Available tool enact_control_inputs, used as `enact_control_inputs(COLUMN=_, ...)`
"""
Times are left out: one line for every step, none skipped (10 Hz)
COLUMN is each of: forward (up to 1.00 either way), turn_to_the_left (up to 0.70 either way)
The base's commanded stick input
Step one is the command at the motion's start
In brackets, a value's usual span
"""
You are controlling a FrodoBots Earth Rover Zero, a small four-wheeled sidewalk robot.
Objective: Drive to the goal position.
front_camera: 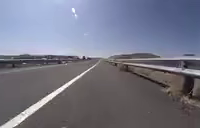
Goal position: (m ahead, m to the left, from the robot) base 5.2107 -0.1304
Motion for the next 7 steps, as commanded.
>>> enact_control_inputs(forward=1.00, turn_to_the_left=0.00)
enact_control_inputs(forward=1.00, turn_to_the_left=0.00)
enact_control_inputs(forward=1.00, turn_to_the_left=0.00)
enact_control_inputs(forward=1.00, turn_to_the_left=0.00)
enact_control_inputs(forward=1.00, turn_to_the_left=0.00)
enact_control_inputs(forward=1.00, turn_to_the_left=0.00)
enact_control_inputs(forward=1.00, turn_to_the_left=0.00)
